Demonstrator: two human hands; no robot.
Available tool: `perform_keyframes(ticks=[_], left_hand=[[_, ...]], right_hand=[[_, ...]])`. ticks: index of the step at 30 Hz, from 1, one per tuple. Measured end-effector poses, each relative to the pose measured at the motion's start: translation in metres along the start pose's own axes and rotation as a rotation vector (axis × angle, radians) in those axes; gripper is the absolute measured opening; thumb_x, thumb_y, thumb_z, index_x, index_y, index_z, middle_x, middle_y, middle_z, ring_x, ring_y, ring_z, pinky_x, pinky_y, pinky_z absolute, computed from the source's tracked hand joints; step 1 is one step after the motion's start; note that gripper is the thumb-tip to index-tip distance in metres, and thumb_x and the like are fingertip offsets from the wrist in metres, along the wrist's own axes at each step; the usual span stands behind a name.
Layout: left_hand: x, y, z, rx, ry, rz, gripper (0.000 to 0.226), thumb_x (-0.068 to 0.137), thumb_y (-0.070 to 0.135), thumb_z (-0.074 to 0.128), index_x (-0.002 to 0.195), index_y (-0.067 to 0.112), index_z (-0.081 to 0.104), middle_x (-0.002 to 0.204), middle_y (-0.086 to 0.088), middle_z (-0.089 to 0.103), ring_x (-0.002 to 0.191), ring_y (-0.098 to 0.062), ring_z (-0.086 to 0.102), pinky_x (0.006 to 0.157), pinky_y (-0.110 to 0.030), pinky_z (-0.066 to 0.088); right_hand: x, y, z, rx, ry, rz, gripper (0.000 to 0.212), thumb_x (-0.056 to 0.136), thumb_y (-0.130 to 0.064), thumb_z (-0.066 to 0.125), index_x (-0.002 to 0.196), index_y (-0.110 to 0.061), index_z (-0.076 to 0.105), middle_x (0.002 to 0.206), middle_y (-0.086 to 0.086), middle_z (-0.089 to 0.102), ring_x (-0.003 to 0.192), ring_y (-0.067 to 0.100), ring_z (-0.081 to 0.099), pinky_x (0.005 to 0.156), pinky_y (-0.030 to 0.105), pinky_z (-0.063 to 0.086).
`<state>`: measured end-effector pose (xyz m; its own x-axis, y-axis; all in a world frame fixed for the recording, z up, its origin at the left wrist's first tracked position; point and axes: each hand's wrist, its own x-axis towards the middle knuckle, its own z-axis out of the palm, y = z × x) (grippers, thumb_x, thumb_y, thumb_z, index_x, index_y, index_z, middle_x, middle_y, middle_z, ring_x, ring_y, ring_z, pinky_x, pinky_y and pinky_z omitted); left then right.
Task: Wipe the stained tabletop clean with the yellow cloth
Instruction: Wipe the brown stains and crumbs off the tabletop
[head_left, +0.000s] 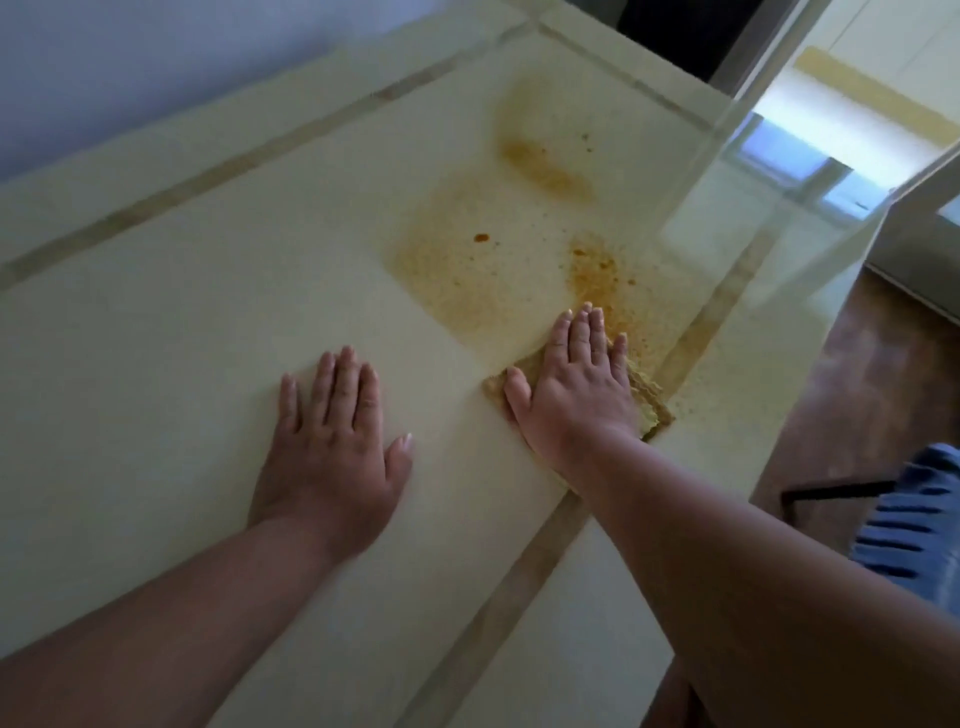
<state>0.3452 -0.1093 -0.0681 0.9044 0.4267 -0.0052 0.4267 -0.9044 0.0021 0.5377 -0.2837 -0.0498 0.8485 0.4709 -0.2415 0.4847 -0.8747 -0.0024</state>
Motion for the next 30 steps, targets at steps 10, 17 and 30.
perform_keyframes(ticks=[10, 17, 30], left_hand=[[-0.004, 0.003, -0.008, -0.022, 0.005, -0.032, 0.086, 0.096, 0.06, 0.038, 0.163, 0.006, 0.03, 0.175, -0.02, 0.009, 0.163, -0.034, 0.003, 0.128, -0.061, 0.017], [-0.002, 0.001, -0.008, 0.006, 0.003, -0.018, 0.085, 0.099, 0.059, 0.034, 0.163, 0.005, 0.029, 0.174, -0.017, 0.016, 0.163, -0.03, 0.011, 0.128, -0.059, 0.017], [-0.002, 0.0, -0.01, -0.005, 0.009, 0.018, 0.082, 0.101, 0.058, 0.038, 0.161, 0.003, 0.034, 0.173, -0.019, 0.019, 0.162, -0.035, 0.016, 0.124, -0.062, 0.023]], right_hand=[[0.047, -0.028, -0.011, 0.041, 0.003, -0.092, 0.099, 0.102, -0.069, 0.012, 0.171, -0.003, -0.016, 0.181, 0.019, -0.023, 0.167, 0.03, -0.029, 0.134, 0.055, -0.016], [0.054, -0.03, -0.011, 0.039, 0.017, -0.136, 0.1, 0.102, -0.068, 0.016, 0.171, -0.002, -0.016, 0.182, 0.019, -0.022, 0.167, 0.031, -0.028, 0.134, 0.057, -0.015], [0.105, -0.077, -0.023, 0.036, 0.037, -0.238, 0.102, 0.101, -0.07, 0.016, 0.172, -0.003, -0.014, 0.182, 0.019, -0.02, 0.168, 0.03, -0.026, 0.135, 0.056, -0.013]])
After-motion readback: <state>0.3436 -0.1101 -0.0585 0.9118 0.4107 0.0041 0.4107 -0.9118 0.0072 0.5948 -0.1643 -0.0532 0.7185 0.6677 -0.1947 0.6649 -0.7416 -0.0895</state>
